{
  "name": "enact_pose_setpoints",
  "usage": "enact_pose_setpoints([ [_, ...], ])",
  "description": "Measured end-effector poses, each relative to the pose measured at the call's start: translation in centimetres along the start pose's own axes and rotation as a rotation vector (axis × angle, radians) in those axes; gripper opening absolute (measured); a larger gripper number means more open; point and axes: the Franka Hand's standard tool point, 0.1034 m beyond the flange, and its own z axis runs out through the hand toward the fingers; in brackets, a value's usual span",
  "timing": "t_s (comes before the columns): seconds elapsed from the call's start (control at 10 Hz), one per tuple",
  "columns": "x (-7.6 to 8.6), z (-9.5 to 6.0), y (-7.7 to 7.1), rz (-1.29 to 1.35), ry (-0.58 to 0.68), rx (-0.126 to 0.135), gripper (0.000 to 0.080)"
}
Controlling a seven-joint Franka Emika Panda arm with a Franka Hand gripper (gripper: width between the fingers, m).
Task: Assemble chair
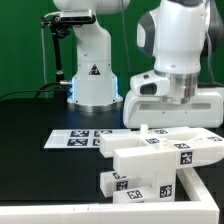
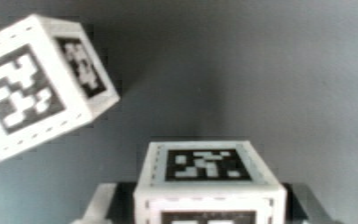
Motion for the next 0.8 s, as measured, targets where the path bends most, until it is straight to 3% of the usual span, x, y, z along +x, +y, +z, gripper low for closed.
enact_pose_setpoints([
  [0.4, 2.1, -5.6, 1.2, 0.066, -0.049, 0.042, 0.0266],
  [0.8, 2.1, -5.4, 1.1, 0.104, -0.050, 0.039, 0.0266],
])
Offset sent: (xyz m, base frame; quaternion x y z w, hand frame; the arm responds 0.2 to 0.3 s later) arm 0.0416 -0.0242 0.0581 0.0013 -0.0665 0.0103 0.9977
